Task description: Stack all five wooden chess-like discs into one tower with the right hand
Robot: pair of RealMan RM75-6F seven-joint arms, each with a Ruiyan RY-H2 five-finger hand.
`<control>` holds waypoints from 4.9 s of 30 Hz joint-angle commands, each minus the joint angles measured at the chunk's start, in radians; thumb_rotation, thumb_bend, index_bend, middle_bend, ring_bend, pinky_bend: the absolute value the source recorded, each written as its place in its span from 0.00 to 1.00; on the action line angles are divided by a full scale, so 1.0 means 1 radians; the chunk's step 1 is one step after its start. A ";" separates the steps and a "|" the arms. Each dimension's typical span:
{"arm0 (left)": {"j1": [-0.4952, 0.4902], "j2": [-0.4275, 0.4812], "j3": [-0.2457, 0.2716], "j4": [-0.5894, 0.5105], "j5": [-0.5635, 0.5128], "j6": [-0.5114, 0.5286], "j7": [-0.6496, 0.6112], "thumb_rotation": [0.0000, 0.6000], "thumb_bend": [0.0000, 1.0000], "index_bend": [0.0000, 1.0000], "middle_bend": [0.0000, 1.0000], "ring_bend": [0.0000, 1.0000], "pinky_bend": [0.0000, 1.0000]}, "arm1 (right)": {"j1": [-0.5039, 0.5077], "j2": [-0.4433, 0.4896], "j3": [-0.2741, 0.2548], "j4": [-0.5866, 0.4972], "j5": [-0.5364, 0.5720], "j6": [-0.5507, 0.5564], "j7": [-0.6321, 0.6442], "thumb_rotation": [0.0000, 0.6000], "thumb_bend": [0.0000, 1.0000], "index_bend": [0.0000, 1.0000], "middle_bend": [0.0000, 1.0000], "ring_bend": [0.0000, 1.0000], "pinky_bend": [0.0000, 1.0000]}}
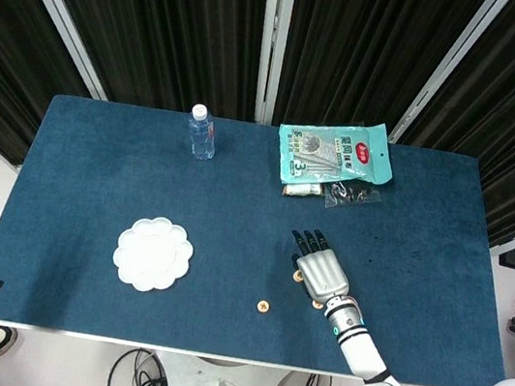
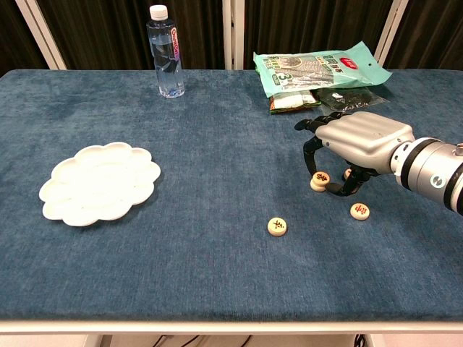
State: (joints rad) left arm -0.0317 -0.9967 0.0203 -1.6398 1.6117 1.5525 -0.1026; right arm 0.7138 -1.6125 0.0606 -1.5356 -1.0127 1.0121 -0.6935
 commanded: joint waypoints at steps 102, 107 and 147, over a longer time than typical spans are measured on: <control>0.012 0.043 0.037 -0.048 0.093 0.047 -0.033 1.00 0.00 0.06 0.00 0.00 0.00 | -0.045 0.067 0.013 -0.076 -0.214 0.002 0.076 1.00 0.25 0.54 0.04 0.00 0.00; 0.010 0.041 0.037 -0.049 0.087 0.039 -0.029 1.00 0.00 0.06 0.00 0.00 0.00 | -0.041 0.073 0.022 -0.057 -0.166 -0.014 0.069 1.00 0.25 0.54 0.04 0.00 0.00; 0.005 0.041 0.033 -0.037 0.070 0.025 -0.046 1.00 0.00 0.06 0.00 0.00 0.00 | -0.003 0.044 0.019 -0.010 -0.061 -0.030 0.026 1.00 0.25 0.52 0.04 0.00 0.00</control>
State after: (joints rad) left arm -0.0270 -0.9560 0.0538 -1.6770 1.6814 1.5773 -0.1482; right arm 0.7101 -1.5686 0.0801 -1.5457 -1.0742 0.9813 -0.6669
